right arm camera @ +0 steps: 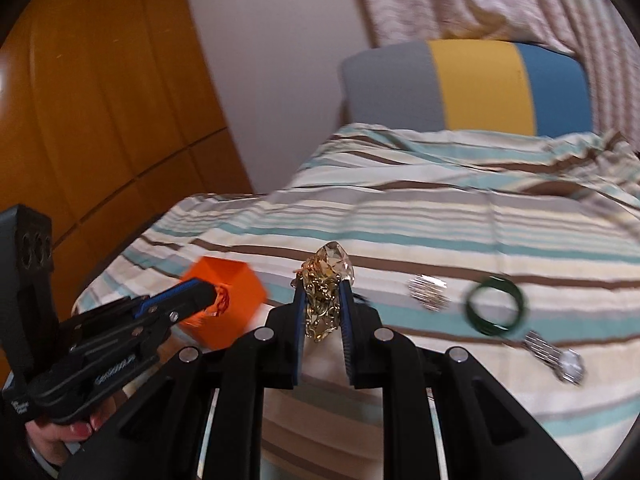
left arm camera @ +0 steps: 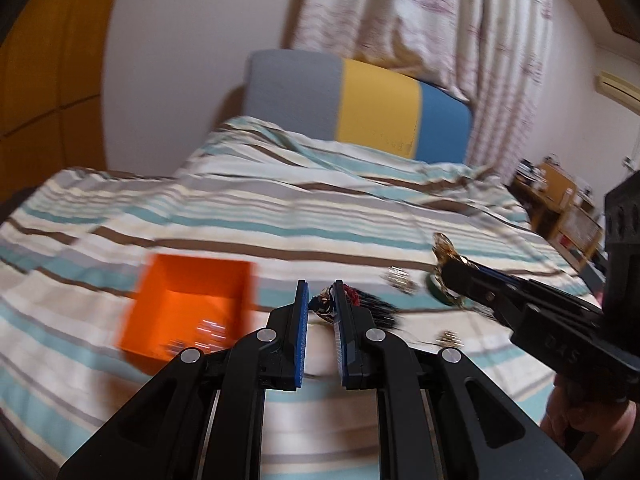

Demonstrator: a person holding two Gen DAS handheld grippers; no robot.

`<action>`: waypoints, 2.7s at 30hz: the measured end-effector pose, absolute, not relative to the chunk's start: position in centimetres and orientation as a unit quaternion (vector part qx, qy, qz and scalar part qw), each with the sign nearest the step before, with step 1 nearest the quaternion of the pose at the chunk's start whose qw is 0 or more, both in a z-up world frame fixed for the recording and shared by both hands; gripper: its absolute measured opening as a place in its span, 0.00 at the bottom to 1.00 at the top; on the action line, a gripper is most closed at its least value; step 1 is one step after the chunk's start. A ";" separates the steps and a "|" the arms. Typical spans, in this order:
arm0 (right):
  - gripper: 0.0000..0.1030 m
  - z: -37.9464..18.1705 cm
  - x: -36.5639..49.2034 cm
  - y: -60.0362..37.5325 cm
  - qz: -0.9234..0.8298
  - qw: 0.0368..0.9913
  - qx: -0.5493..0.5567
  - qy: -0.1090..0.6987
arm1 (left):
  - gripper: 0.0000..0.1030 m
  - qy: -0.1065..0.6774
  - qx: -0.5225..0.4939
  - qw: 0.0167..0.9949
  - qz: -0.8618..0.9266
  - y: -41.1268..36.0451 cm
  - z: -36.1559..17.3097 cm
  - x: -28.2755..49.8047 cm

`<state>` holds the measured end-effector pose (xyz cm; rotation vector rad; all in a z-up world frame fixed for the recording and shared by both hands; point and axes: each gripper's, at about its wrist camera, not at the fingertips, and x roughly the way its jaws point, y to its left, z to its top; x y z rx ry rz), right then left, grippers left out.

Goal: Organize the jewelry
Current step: 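Carry the ring in the left tool while the right tool carries the gold chain to the orange box, then open the left tool inside the orange box while the right tool releases the gold chain there, then move both open tools back over the remaining jewelry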

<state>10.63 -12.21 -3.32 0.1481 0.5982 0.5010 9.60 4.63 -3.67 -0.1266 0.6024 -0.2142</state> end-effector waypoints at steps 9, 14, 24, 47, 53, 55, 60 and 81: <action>0.12 -4.1 13.2 -3.2 0.313 0.899 0.048 0.302 | 0.12 0.310 -0.067 0.947 -0.042 11.3 -4.9 11.3; 0.12 -5.4 14.9 -0.6 0.320 0.890 0.045 0.321 | 0.12 0.324 -0.065 0.943 -0.034 12.2 -6.3 11.9; 0.12 -7.1 16.8 0.6 0.320 0.881 0.043 0.345 | 0.12 0.336 -0.063 0.939 -0.030 12.4 -8.1 12.6; 0.22 -7.7 17.3 1.7 0.315 0.884 0.014 0.344 | 0.64 0.320 -0.075 0.944 -0.005 12.7 -8.4 11.3; 0.31 -7.4 17.1 0.6 0.309 0.890 0.036 0.335 | 0.70 0.309 -0.078 0.948 0.007 12.7 -7.8 10.6; 0.34 -6.9 16.9 -0.3 0.300 0.894 0.045 0.330 | 0.70 0.305 -0.081 0.949 0.011 12.9 -7.4 10.4; 0.39 -5.7 16.0 -3.9 0.265 0.904 0.067 0.329 | 0.82 0.291 -0.102 0.951 0.015 13.2 -6.2 9.7; 0.43 -9.4 9.2 -20.4 0.122 0.913 0.093 0.379 | 0.82 0.326 -0.068 0.940 -0.078 4.4 -7.2 7.6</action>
